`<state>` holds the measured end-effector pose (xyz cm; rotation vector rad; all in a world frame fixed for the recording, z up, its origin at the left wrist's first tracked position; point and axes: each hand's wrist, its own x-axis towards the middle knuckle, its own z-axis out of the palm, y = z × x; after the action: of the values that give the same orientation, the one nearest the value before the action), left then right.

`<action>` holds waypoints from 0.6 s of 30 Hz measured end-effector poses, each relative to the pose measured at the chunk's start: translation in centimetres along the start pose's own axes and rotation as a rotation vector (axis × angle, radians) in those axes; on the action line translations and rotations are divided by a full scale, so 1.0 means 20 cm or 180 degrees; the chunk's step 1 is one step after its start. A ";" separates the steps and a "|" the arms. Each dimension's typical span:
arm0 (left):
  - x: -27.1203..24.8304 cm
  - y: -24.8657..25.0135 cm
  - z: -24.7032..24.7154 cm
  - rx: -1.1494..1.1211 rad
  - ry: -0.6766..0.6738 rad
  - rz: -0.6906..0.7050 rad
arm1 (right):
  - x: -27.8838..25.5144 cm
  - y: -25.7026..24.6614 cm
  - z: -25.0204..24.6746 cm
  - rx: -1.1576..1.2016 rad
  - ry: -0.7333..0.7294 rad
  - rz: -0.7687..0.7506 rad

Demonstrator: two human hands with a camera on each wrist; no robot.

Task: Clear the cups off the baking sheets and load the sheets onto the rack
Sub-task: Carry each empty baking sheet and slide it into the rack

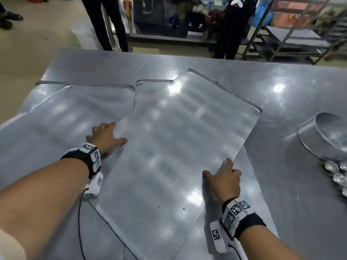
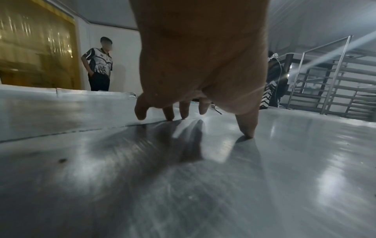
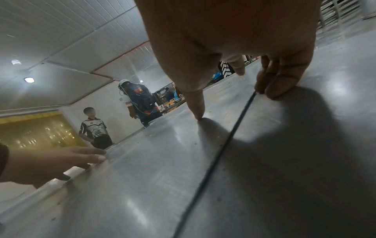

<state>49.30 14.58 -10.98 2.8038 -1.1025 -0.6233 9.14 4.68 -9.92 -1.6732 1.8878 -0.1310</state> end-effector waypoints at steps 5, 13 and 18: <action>0.05 -0.03 -0.02 -0.0416 -0.0044 0.0048 | 0.01 -0.03 0.01 0.0406 0.0196 0.0235; -0.12 -0.14 0.01 -0.0853 -0.0144 -0.0159 | 0.15 -0.06 -0.05 0.0664 0.0182 -0.0239; -0.29 -0.17 0.02 -0.0984 -0.0171 -0.0249 | 0.24 -0.05 -0.10 0.0675 -0.0055 -0.0453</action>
<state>47.46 20.91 -10.10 2.5861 -0.8245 -0.8040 8.83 -0.58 -9.57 -1.6550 1.6777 -0.3602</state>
